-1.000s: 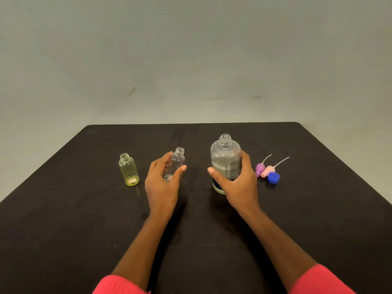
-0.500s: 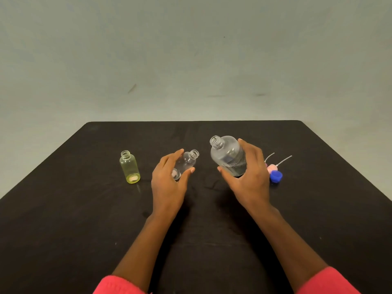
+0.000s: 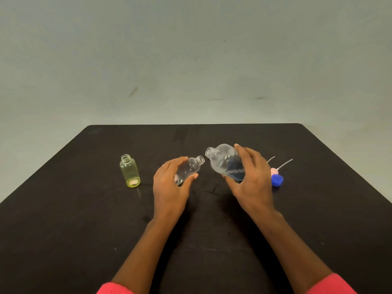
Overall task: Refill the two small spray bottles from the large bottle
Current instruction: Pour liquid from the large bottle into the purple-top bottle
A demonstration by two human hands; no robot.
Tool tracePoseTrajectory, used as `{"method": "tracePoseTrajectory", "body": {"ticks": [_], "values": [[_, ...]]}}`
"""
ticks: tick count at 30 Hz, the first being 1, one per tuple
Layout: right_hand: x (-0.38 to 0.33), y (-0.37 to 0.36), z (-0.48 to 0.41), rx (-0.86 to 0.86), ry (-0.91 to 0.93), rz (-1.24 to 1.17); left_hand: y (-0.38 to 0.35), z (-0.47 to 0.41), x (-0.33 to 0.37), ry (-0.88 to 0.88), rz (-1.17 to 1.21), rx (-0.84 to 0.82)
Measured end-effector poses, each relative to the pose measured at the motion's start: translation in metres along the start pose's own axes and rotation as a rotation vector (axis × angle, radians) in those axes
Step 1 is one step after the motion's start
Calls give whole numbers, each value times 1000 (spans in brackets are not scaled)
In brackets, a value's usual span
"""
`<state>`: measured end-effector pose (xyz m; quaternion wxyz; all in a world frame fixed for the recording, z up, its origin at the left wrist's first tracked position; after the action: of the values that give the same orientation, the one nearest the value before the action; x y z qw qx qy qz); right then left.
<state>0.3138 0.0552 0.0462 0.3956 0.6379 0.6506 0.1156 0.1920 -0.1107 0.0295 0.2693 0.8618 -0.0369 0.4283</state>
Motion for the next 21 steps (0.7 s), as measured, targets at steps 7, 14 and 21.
{"method": "tracePoseTrajectory", "body": {"ticks": [7,14,21], "values": [[2,-1,-2,-7,19,33,-1,1,3,-17,-6,-3],[2,2,-1,1,25,79,-1,3,6,-5,-9,-13],[0,2,-2,-13,38,108,-1,2,7,-10,-13,-10]]}}
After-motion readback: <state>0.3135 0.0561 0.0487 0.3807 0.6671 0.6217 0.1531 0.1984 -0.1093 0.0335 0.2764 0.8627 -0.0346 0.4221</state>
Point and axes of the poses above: each hand's wrist, its own z-axis away from the middle knuckle, its own y-axis out of the back of the hand, x = y × z, the point moved 7 cm from there along -z, towards the middle knuckle, and after that the axes turned 13 degrees about -x, right-handed, at the moved point
